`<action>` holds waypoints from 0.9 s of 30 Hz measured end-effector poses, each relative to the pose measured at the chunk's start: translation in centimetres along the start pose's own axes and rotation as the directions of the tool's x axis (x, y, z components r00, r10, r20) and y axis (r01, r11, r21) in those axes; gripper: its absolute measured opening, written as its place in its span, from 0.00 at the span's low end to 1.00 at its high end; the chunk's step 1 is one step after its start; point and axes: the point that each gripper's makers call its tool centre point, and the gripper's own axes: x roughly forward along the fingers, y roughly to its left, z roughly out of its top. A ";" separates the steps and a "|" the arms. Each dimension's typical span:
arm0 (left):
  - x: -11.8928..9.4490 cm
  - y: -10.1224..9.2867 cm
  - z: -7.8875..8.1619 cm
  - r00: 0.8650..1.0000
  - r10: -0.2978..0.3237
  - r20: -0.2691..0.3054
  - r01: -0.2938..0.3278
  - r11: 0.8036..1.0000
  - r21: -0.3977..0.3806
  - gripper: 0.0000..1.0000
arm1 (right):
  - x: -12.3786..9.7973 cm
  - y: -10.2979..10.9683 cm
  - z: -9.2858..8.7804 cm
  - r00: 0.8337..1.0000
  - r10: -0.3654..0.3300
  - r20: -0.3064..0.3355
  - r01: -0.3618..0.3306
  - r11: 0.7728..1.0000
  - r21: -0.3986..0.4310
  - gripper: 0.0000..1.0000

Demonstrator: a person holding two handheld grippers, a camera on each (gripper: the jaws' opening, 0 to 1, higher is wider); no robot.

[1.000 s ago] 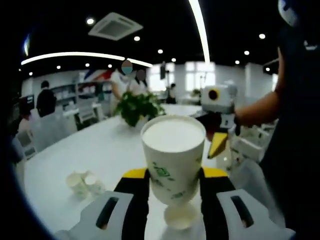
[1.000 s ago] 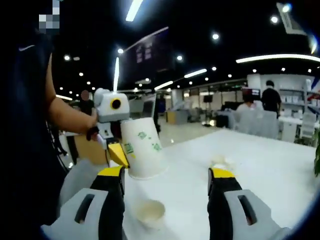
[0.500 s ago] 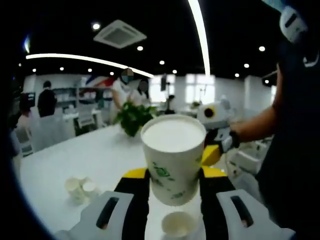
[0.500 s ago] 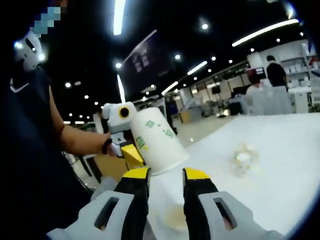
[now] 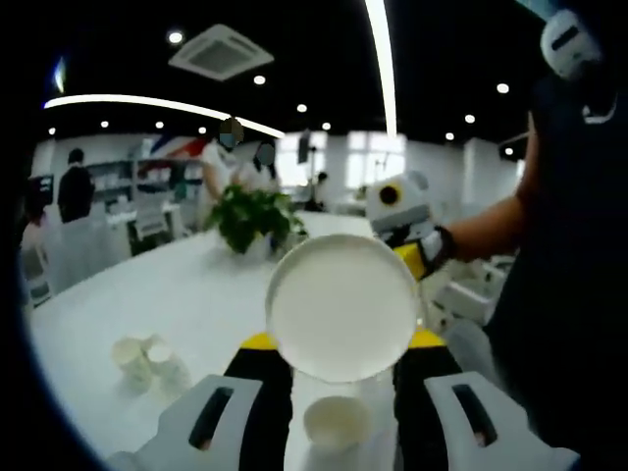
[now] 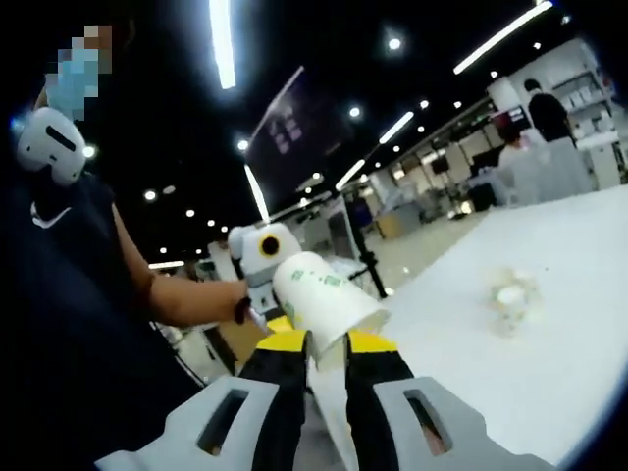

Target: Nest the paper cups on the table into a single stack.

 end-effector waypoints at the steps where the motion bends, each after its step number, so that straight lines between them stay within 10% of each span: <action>1: 0.0 -0.1 0.0 1.000 -0.004 0.000 0.004 1.000 0.002 0.38 | 0.1 0.3 0.1 1.000 0.013 0.000 -0.013 1.000 0.007 0.08; 19: -0.6 -0.5 1.5 0.999 -0.005 0.051 0.004 1.000 0.014 0.45 | 0.7 4.0 1.7 0.986 0.158 -0.043 -0.159 0.987 -0.019 0.00; 22: -0.9 -0.1 1.4 0.999 0.017 0.043 -0.017 1.000 -0.008 0.54 | 0.8 4.1 2.1 0.988 0.140 -0.065 -0.144 0.988 -0.058 0.00; 27: -1.6 1.7 1.4 0.991 0.125 0.048 -0.124 0.992 -0.035 0.98 | 0.8 3.5 3.0 0.991 0.084 -0.104 -0.098 0.986 -0.138 0.00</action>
